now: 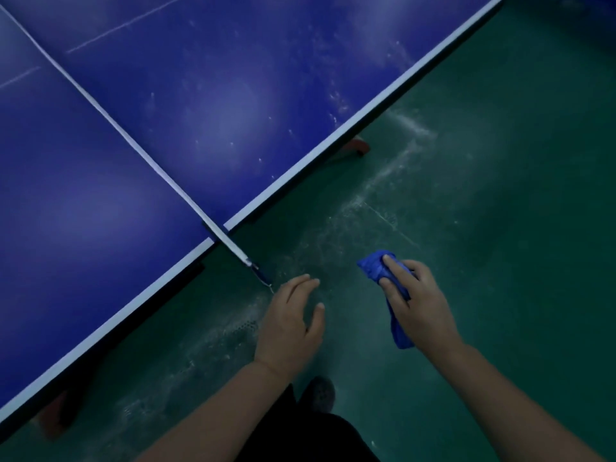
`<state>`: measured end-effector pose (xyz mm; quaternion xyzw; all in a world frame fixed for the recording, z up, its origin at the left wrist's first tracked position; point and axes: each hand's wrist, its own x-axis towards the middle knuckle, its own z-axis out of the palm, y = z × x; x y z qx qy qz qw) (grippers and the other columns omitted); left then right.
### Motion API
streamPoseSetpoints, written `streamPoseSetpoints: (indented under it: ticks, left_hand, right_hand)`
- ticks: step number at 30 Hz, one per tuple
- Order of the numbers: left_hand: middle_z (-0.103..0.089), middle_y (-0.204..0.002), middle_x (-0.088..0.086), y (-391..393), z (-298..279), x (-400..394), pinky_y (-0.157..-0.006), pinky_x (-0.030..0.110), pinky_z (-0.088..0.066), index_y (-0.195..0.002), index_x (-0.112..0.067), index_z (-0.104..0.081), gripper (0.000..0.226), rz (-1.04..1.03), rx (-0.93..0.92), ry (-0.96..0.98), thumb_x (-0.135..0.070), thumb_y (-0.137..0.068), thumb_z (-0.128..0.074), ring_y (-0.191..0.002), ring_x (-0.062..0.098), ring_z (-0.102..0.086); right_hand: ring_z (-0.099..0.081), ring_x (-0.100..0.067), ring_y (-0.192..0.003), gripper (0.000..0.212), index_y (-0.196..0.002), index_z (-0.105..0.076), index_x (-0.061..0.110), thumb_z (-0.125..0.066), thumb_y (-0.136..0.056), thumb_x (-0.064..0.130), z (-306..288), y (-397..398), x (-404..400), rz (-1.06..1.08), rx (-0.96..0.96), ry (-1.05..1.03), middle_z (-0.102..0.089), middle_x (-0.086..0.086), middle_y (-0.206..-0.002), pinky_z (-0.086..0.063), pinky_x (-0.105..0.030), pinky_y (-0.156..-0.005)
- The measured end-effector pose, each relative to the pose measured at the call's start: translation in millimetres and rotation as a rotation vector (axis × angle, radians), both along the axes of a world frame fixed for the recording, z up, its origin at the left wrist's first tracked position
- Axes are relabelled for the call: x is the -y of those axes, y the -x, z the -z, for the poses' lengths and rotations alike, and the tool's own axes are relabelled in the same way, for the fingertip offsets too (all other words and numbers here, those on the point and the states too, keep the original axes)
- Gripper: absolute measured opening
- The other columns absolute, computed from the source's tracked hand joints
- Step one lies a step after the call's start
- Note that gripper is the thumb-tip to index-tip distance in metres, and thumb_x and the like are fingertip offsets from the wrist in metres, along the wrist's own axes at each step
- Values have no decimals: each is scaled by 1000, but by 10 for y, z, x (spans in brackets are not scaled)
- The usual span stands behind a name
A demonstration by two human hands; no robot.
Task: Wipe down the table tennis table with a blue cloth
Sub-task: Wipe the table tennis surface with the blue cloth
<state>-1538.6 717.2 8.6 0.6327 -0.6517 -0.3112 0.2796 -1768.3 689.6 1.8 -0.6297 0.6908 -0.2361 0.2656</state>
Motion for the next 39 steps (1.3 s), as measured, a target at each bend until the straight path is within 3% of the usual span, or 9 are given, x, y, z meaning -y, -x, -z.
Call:
streamPoseSetpoints:
  ticks: [7, 13, 17, 20, 23, 30, 32, 35, 39]
  left_hand:
    - [-54, -132, -7, 210, -66, 801, -109, 9, -24, -124, -14, -64, 37, -318, -131, 62, -23, -89, -57, -125, 4, -45]
    - [-43, -136, -14, 217, 78, 1304, -113, 29, -30, -127, -18, -61, 37, -597, -197, -53, -26, -91, -54, -132, 6, -38]
    - [-50, -139, -1, 154, 97, 1530, -118, 41, -28, -125, -13, -63, 39, -765, -141, -97, -24, -89, -54, -137, 18, -38]
    - [-51, -140, 6, 92, 126, 1740, -121, 35, -17, -124, -9, -63, 39, -909, -115, -90, -19, -87, -57, -138, 25, -38]
    - [-46, -143, 7, 11, 224, 1952, -118, 44, -27, -128, -8, -60, 37, -1021, -98, -111, -9, -91, -62, -139, 24, -35]
    - [-38, -152, 9, -156, 471, 2374, -116, 41, -27, -135, -6, -55, 46, -1359, 43, -222, -5, -90, -65, -142, 26, -32]
    - [-42, -149, 12, -103, 558, 2405, -114, 42, -29, -134, -4, -57, 47, -1449, 93, -246, -3, -88, -67, -139, 30, -37]
    - [-48, -143, 14, 60, 666, 2406, -111, 45, -33, -131, -4, -59, 42, -1507, 192, -240, -12, -90, -60, -133, 33, -43]
    - [-49, -142, 18, 196, 761, 2314, -110, 46, -33, -133, -3, -57, 56, -1587, 220, -305, -33, -89, -40, -131, 36, -44]
  right_hand:
    - [-53, -10, -101, 40, -135, -61, 22, -64, -95, 21, -176, -169, 1396, -245, -29, 53, -54, 0, -121, -42, -29, -84]
    - [-49, -3, -99, 42, -136, -60, 28, -64, -95, 24, -296, -329, 2448, -434, -87, 65, -50, 7, -116, -39, -26, -82]
    - [-47, -3, -98, 41, -137, -58, 28, -62, -96, 26, -310, -601, 3072, -551, -105, 48, -50, 6, -118, -38, -28, -81]
    - [-49, -7, -99, 41, -139, -57, 25, -59, -98, 28, -271, -1025, 3543, -733, -102, 77, -47, 7, -119, -39, -28, -82]
    - [-49, -10, -101, 43, -142, -54, 21, -55, -100, 30, -133, -1534, 4083, -927, -107, 119, -50, -2, -126, -42, -31, -80]
    - [-53, -35, -99, 40, -138, -57, 6, -58, -100, 19, 519, -3165, 5603, -1251, -123, 410, -55, -24, -119, -40, -36, -75]
    - [-53, -37, -109, 42, -139, -55, 5, -54, -102, 22, 785, -3582, 5926, -1282, -193, 410, -54, -26, -128, -42, -41, -87]
    - [-29, -40, -142, 49, -150, -42, 13, -35, -106, 35, 1071, -4022, 5960, -1212, -397, 361, -34, -18, -156, -21, -47, -117]
    - [-37, -44, -137, 49, -142, -50, 10, -34, -101, 31, 1096, -4028, 5000, -1521, -365, 528, -44, -18, -150, -29, -53, -111]
